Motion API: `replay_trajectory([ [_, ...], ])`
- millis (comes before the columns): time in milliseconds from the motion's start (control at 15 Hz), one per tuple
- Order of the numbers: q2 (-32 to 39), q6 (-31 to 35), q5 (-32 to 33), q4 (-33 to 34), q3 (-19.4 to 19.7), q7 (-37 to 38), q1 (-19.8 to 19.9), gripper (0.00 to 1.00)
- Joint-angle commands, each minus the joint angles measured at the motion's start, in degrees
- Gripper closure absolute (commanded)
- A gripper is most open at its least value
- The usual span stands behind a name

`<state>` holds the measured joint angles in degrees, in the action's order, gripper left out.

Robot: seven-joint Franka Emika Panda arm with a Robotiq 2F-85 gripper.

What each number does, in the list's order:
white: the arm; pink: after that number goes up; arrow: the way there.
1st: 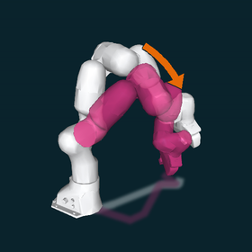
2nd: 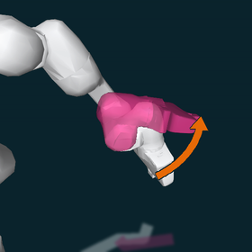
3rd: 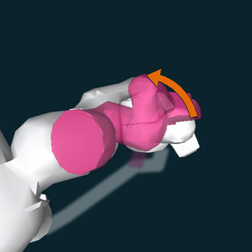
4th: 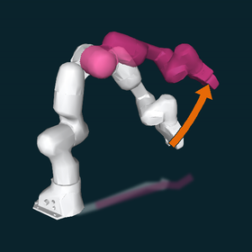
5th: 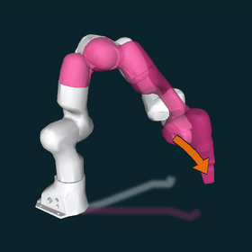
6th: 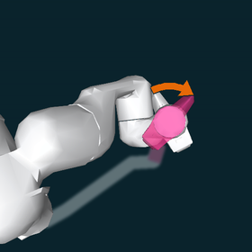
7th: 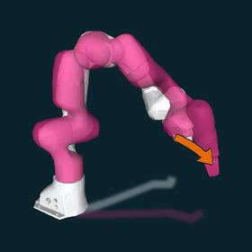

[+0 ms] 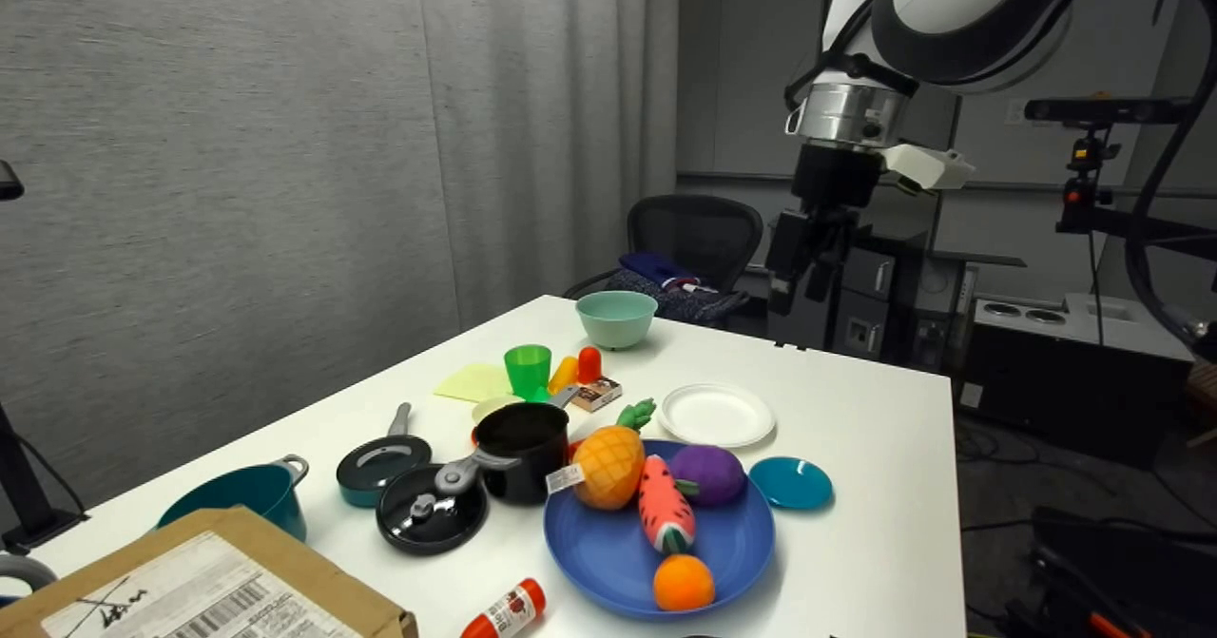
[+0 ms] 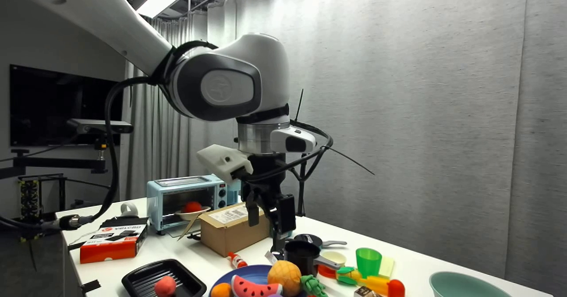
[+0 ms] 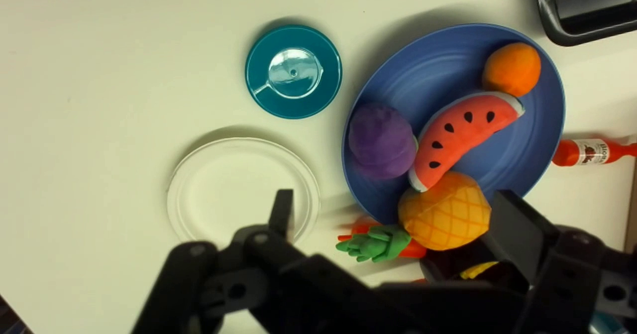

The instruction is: Put the pineapple and watermelon plushies on the white plate, then the purple plushie in the black pot and the orange plushie on the table

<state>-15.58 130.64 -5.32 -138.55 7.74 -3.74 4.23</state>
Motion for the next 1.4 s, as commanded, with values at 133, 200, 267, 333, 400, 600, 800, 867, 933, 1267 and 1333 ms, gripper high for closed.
replay_trajectory([
  [133,0.6,4.6,-1.3,1.0,-0.1,0.4,0.3,0.00],
  [200,2.5,7.9,-1.0,1.9,-0.5,2.0,0.3,0.00],
  [267,4.3,10.6,-1.7,2.6,-0.8,2.7,-0.1,0.00],
  [333,5.9,13.4,-1.6,2.9,-1.2,3.6,-0.4,0.00],
  [400,8.4,16.8,-0.7,3.5,-2.1,5.7,-0.4,0.00],
  [600,15.7,21.3,-0.6,5.8,-4.1,8.3,-1.2,0.00],
  [800,23.9,23.2,-0.8,10.3,-5.9,10.5,-2.1,0.00],
  [867,26.6,23.3,-0.7,12.4,-6.4,10.9,-2.4,0.00],
  [933,29.2,22.9,-0.4,14.4,-6.8,11.4,-2.8,0.00],
  [1267,39.9,20.9,0.4,23.4,-6.8,15.6,-5.4,0.00],
  [1333,41.4,20.9,0.0,24.3,-6.8,16.4,-5.7,0.00],
])
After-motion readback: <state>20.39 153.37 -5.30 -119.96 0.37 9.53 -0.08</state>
